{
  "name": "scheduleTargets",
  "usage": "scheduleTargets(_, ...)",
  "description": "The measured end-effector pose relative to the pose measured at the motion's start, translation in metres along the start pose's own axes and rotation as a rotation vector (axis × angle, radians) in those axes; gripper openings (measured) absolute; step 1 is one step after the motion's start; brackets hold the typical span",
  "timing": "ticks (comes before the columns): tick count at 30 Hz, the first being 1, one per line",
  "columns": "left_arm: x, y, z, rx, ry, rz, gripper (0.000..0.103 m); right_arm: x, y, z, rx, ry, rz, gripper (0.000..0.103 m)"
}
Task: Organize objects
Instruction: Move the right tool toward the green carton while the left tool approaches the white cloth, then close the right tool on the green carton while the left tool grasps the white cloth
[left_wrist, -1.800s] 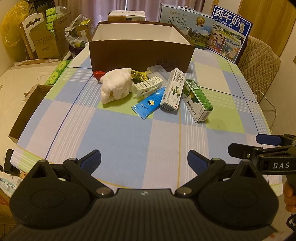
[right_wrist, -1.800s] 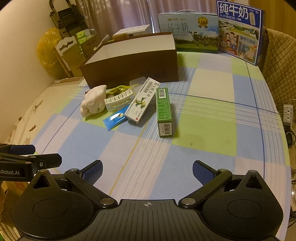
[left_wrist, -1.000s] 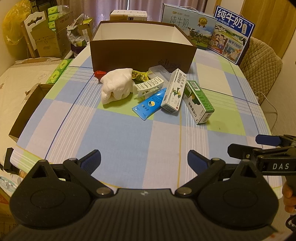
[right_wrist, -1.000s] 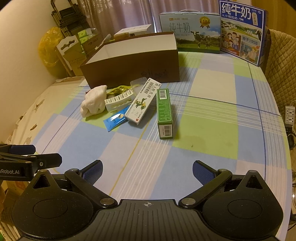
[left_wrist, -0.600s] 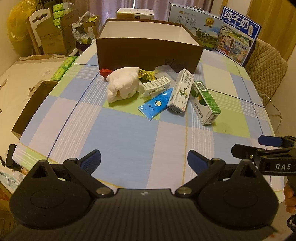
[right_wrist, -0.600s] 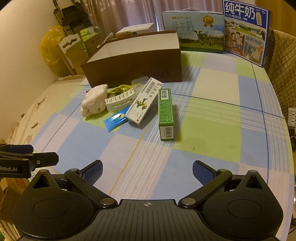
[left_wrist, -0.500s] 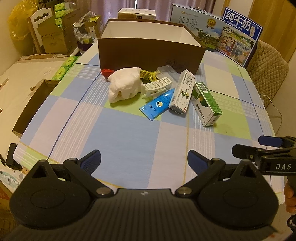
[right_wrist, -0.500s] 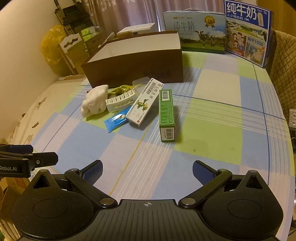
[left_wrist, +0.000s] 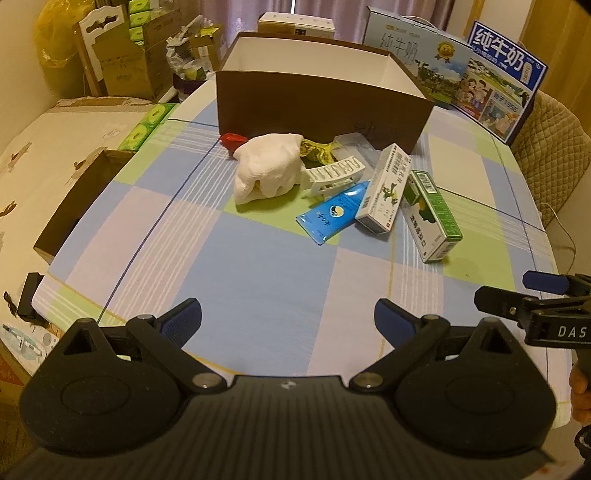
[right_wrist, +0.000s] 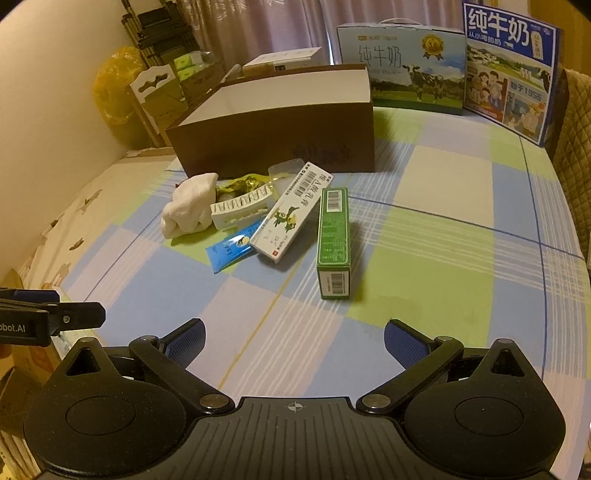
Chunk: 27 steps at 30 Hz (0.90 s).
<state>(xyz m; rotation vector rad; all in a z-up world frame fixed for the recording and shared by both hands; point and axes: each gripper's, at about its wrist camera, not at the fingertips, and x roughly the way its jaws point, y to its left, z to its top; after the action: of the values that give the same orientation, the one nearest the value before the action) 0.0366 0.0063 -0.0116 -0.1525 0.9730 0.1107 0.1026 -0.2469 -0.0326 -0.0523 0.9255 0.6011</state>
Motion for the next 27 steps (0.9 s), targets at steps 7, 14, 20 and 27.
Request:
scheduleTargets(7, 0.005, 0.008, 0.001, -0.025, 0.006, 0.012, 0.099, 0.015, -0.008, 0.005, -0.001, -0.014, -0.011, 0.092)
scheduleTargets(14, 0.011, 0.019, 0.007, -0.039, -0.003, 0.035, 0.099, 0.024, -0.013, 0.01, -0.016, -0.054, -0.023, 0.076)
scheduleTargets(20, 0.021, 0.025, 0.02, -0.031, -0.004, 0.036, 0.099, 0.035, -0.017, 0.02, 0.002, -0.06, -0.028, 0.066)
scheduleTargets(27, 0.038, 0.032, 0.042, 0.003, -0.006, 0.029, 0.099, 0.059, -0.022, 0.046, 0.018, -0.054, -0.062, 0.056)
